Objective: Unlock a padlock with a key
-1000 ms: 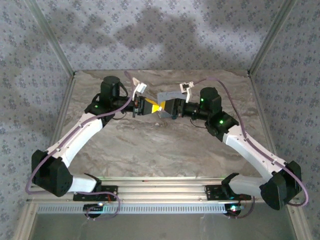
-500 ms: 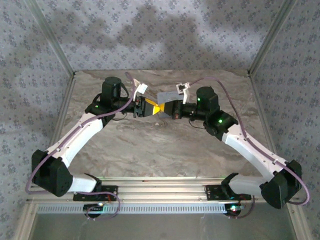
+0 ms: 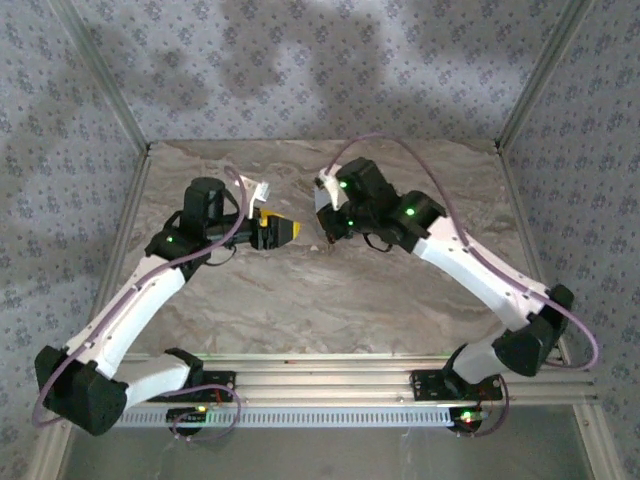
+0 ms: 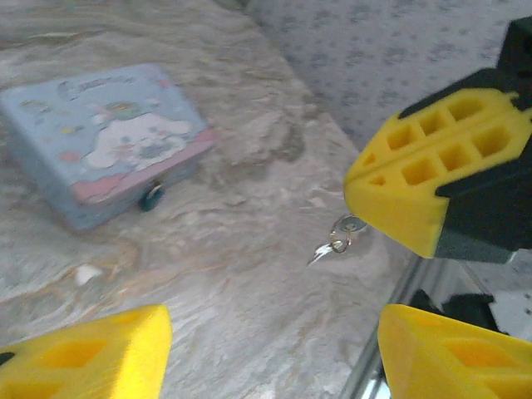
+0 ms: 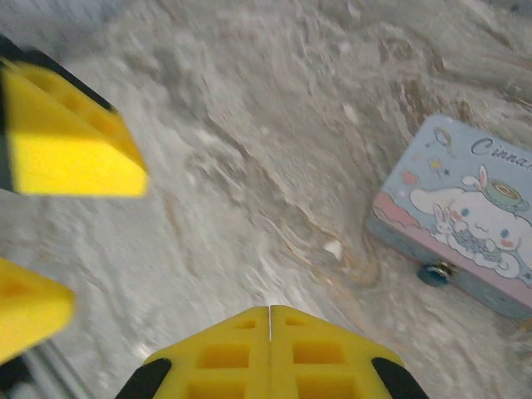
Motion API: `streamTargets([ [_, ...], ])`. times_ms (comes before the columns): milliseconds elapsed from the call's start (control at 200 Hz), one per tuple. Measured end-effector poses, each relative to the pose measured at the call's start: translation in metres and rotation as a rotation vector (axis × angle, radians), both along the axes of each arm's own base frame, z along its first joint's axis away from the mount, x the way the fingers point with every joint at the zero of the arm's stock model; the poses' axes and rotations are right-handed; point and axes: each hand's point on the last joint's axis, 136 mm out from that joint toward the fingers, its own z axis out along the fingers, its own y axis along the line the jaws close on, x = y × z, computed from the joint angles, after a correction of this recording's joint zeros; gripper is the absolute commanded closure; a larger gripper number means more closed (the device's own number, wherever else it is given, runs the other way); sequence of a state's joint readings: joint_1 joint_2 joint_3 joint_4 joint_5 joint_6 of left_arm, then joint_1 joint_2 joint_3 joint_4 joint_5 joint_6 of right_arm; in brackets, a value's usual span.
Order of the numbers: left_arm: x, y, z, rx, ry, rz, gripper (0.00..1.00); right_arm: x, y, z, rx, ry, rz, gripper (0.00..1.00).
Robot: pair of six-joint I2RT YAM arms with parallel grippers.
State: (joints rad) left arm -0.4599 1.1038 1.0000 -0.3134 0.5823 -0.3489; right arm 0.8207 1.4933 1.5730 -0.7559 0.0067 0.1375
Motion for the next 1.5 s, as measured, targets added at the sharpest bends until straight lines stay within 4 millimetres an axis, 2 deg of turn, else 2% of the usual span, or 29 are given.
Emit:
streamTargets([
  [75, 0.001, 0.008, -0.014, 0.018, 0.034, 0.059, 0.31, 0.002, 0.005, -0.015, -0.071, 0.012, 0.033, 1.0],
  [170, 0.0, 0.014, -0.032, 0.012, 0.089, 0.103, 0.33, 0.0, 0.013, -0.023, -0.078, 0.035, 0.077, 1.0],
  [325, 0.001, 0.013, -0.054, -0.119, 0.153, 0.134, 0.44, -0.004, 0.031, -0.015, 0.06, 0.066, 0.148, 1.0],
  [430, 0.002, 0.008, -0.063, -0.206, 0.181, 0.133, 0.5, 0.0, 0.036, -0.013, 0.173, 0.098, 0.171, 1.0],
  [505, 0.002, 0.003, -0.058, -0.256, 0.173, 0.117, 0.56, 0.006, 0.034, -0.016, 0.24, 0.134, 0.163, 1.0],
  [640, -0.001, -0.008, -0.031, -0.346, 0.1, 0.058, 0.62, 0.014, 0.03, -0.019, 0.332, 0.194, 0.152, 1.0],
  [764, -0.006, -0.016, -0.013, -0.397, 0.04, 0.009, 0.66, 0.016, 0.032, -0.01, 0.416, 0.232, 0.164, 1.0],
  [919, -0.011, -0.018, -0.006, -0.431, 0.01, -0.02, 0.69, 0.014, 0.034, 0.006, 0.496, 0.25, 0.194, 1.0],
  [1009, -0.012, -0.018, -0.001, -0.45, -0.006, -0.027, 0.65, 0.011, 0.037, 0.011, 0.531, 0.261, 0.213, 1.0],
  [1214, -0.015, -0.019, 0.003, -0.513, -0.022, -0.052, 0.63, 0.002, 0.041, 0.01, 0.607, 0.313, 0.234, 1.0],
  [1499, -0.018, -0.019, 0.008, -0.55, -0.027, -0.063, 0.63, 0.0, 0.044, 0.015, 0.677, 0.344, 0.236, 1.0],
])
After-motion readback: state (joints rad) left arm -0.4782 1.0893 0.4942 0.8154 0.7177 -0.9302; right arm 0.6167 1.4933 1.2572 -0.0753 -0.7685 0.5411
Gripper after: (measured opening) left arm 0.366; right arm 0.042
